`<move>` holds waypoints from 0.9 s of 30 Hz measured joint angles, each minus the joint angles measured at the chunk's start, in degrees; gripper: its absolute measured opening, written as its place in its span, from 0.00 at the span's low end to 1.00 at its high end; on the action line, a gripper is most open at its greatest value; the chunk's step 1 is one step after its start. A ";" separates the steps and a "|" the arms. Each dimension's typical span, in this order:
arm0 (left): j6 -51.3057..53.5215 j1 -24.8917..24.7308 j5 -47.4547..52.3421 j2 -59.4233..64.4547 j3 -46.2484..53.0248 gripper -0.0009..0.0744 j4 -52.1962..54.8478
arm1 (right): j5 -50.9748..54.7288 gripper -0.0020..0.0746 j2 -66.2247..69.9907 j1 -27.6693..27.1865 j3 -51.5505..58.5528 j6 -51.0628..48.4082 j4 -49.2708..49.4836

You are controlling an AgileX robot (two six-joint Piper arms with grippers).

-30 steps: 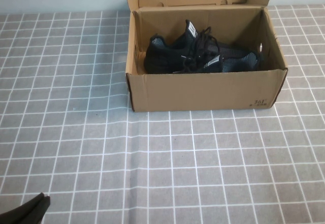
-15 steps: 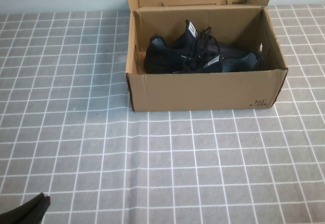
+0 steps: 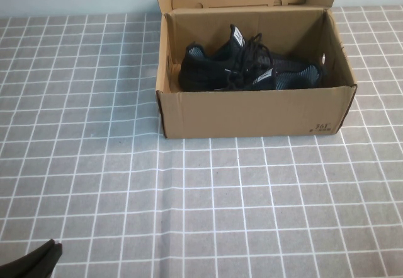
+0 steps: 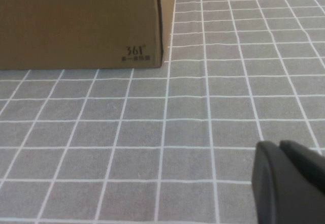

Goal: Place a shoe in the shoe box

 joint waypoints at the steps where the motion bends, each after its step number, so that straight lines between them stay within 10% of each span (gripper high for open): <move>1: 0.00 0.00 0.00 0.00 0.00 0.01 0.00 | 0.00 0.01 0.00 0.00 0.00 0.00 0.00; 16: 0.00 0.39 0.00 -0.47 0.00 0.01 0.95 | 0.00 0.01 0.00 0.00 0.00 0.00 0.00; 27: -12.85 15.53 0.02 -12.60 0.00 0.01 10.06 | 0.00 0.01 0.00 0.00 0.00 0.00 0.00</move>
